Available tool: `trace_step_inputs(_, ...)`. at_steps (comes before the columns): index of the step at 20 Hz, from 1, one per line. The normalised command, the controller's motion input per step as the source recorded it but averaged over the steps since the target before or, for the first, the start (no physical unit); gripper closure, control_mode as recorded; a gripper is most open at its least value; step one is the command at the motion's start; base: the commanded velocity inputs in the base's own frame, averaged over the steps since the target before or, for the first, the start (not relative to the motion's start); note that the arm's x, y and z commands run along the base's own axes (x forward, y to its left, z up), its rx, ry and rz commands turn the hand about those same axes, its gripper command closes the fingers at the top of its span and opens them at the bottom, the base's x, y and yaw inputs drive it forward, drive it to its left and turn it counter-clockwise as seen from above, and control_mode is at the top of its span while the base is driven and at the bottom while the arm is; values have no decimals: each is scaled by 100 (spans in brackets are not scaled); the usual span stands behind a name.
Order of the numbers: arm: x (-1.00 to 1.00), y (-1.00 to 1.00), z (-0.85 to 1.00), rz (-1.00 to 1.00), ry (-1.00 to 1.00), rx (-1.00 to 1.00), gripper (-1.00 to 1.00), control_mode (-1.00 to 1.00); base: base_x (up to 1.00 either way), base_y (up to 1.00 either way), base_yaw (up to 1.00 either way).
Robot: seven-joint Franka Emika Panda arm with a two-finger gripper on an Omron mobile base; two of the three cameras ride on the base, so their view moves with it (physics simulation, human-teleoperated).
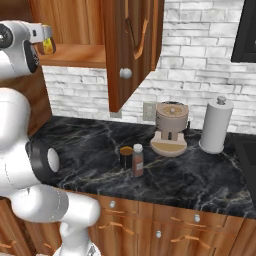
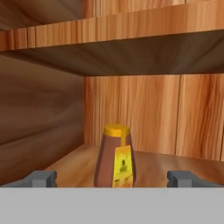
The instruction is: Pick the cinnamon and honey bottle from the cabinet and place them next to the mug.
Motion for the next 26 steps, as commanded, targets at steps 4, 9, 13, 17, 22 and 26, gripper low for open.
trace_step_inputs(4,23,0,0,0,0,0,-100,-100,0,0,0)
trace_step_inputs(9,29,0,0,0,0,0,-100,-100,0,0,0)
trace_step_inputs(13,31,2,0,0,0,0,-100,-100,0,0,0)
trace_step_inputs(17,24,17,0,0,0,0,-100,-100,0,0,0)
trace_step_inputs(22,25,22,0,0,0,0,-100,-100,0,0,0)
trace_step_inputs(26,13,4,0,0,0,0,-100,-100,0,0,0)
